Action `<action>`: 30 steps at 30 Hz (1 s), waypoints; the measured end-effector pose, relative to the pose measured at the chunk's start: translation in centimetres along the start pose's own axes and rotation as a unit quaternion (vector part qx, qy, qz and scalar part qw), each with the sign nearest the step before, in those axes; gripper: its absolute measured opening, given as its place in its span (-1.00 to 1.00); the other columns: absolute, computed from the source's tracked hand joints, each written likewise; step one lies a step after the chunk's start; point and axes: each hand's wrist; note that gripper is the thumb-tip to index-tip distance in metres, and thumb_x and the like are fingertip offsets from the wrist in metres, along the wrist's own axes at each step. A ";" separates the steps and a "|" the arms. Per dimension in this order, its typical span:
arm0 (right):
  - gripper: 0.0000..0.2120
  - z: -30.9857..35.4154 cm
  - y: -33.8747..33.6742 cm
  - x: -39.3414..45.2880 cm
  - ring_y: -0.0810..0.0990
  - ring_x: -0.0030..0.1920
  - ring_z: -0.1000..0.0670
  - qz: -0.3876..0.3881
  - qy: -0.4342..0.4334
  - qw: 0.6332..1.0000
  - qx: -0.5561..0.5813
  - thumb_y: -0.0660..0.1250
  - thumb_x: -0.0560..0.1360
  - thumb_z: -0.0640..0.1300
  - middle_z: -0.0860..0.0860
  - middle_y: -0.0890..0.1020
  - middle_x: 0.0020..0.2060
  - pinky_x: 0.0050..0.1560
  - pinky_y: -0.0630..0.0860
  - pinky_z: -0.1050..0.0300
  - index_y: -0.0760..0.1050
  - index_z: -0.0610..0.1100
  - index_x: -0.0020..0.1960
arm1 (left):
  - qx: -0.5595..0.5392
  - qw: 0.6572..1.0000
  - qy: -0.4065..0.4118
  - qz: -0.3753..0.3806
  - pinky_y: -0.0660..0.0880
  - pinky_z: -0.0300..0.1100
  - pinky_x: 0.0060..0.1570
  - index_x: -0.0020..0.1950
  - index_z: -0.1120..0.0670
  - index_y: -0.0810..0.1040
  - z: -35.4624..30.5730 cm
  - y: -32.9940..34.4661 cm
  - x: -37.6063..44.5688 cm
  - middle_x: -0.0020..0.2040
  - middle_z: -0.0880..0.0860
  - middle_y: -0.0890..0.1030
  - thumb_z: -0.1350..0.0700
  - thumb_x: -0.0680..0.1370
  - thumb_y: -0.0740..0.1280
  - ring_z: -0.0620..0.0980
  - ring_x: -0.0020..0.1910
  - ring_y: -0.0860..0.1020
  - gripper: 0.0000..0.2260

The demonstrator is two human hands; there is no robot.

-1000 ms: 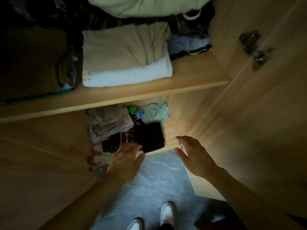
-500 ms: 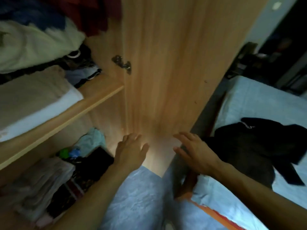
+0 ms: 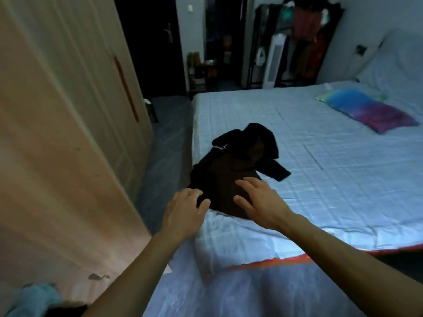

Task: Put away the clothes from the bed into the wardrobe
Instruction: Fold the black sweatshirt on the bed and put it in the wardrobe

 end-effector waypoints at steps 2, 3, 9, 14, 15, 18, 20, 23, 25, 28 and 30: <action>-0.46 -5.2 -1.4 0.0 0.32 0.45 -0.12 -0.019 0.034 0.999 0.038 0.13 0.61 0.22 -0.04 0.37 0.45 0.35 0.39 -0.15 0.31 -0.01 0.50 | 0.006 1.000 0.010 0.013 0.34 0.01 0.39 0.41 0.03 0.45 -3.5 2.4 2.2 0.40 0.03 0.47 -0.16 0.65 0.17 0.06 0.37 0.41 -0.58; -0.46 -7.8 -2.2 0.1 0.33 0.44 -0.12 -0.031 0.050 0.996 0.062 0.12 0.61 0.23 -0.04 0.38 0.45 0.35 0.39 -0.17 0.32 -0.02 0.50 | 0.015 1.000 0.012 0.018 0.35 0.03 0.38 0.42 0.02 0.44 -5.3 3.6 3.4 0.40 0.02 0.47 -0.17 0.64 0.16 0.05 0.37 0.41 -0.57; -0.46 -20.8 -5.6 1.3 0.26 0.49 -0.11 -0.005 0.078 0.994 0.079 0.09 0.63 0.23 -0.04 0.29 0.52 0.41 0.34 -0.17 0.23 0.02 0.54 | 0.012 0.999 -0.004 0.032 0.44 0.06 0.30 0.41 0.04 0.45 -15.0 7.2 8.8 0.38 0.05 0.49 -0.17 0.64 0.18 0.05 0.32 0.46 -0.57; -0.22 -26.6 -7.7 2.1 0.28 0.48 -0.08 -0.004 0.091 0.988 0.129 -0.08 0.51 0.45 -0.03 0.31 0.51 0.42 0.34 -0.17 0.22 -0.01 0.55 | 0.021 0.999 -0.006 0.027 0.44 0.02 0.29 0.40 0.03 0.45 -20.1 8.1 12.2 0.37 0.04 0.49 -0.15 0.64 0.21 0.04 0.31 0.45 -0.59; -0.08 -27.6 -8.0 2.3 0.30 0.47 -0.08 -0.015 0.092 0.985 0.142 -0.18 0.41 0.55 -0.03 0.32 0.49 0.41 0.35 -0.16 0.22 -0.01 0.55 | 0.028 0.999 -0.004 0.030 0.44 0.01 0.29 0.40 0.03 0.45 -20.6 8.4 13.1 0.36 0.04 0.49 -0.15 0.63 0.21 0.03 0.31 0.45 -0.59; 0.10 -30.2 -8.2 3.0 0.32 0.45 -0.07 -0.032 0.108 0.980 0.162 -0.32 0.28 0.64 -0.01 0.35 0.47 0.41 0.35 -0.10 0.24 -0.01 0.53 | 0.040 0.998 0.009 0.046 0.44 0.00 0.30 0.40 0.01 0.44 -22.1 9.1 16.0 0.36 0.02 0.49 -0.16 0.62 0.22 0.01 0.32 0.44 -0.59; 0.02 -31.2 -8.4 3.9 0.31 0.45 -0.05 -0.027 0.117 0.979 0.166 -0.23 0.34 0.61 0.00 0.35 0.48 0.43 0.33 -0.04 0.24 -0.02 0.54 | 0.030 0.998 0.021 0.047 0.43 0.00 0.31 0.41 0.01 0.43 -23.1 9.6 18.1 0.37 0.01 0.47 -0.16 0.62 0.24 0.02 0.33 0.43 -0.58; -0.37 -32.6 -8.9 6.1 0.32 0.44 -0.05 -0.011 0.117 0.983 0.143 0.09 0.59 0.28 0.00 0.35 0.47 0.42 0.33 -0.02 0.23 -0.03 0.55 | 0.007 0.998 0.037 0.041 0.44 0.00 0.31 0.41 0.00 0.43 -23.9 10.5 21.7 0.36 0.01 0.48 -0.14 0.61 0.27 0.01 0.32 0.44 -0.58; -0.46 -33.3 -9.1 8.1 0.33 0.42 -0.06 -0.010 0.115 0.985 0.127 0.16 0.63 0.16 -0.01 0.36 0.45 0.40 0.34 -0.01 0.24 -0.03 0.54 | -0.008 0.998 0.042 0.042 0.45 0.00 0.29 0.41 0.00 0.43 -23.7 11.3 24.2 0.35 0.00 0.48 -0.13 0.60 0.29 0.01 0.30 0.45 -0.59; -0.47 -34.1 -9.5 11.5 0.31 0.44 -0.06 -0.012 0.120 0.987 0.105 0.17 0.63 0.15 0.00 0.35 0.46 0.41 0.34 -0.03 0.24 -0.02 0.54 | -0.026 0.997 0.046 0.047 0.46 0.01 0.29 0.41 0.00 0.44 -22.6 12.2 28.8 0.34 0.01 0.48 -0.12 0.60 0.30 0.01 0.29 0.45 -0.58; -0.46 -34.5 -9.7 14.1 0.29 0.47 -0.05 -0.004 0.128 0.987 0.094 0.17 0.63 0.16 0.00 0.32 0.49 0.43 0.32 -0.04 0.22 -0.02 0.54 | -0.043 0.997 0.045 0.049 0.46 0.01 0.28 0.41 0.01 0.44 -21.7 12.4 32.2 0.34 0.02 0.48 -0.11 0.59 0.31 0.01 0.28 0.46 -0.58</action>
Point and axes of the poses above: each hand's wrist, its own x-axis towards the middle knuckle, its own y-axis out of the palm, z = x × y
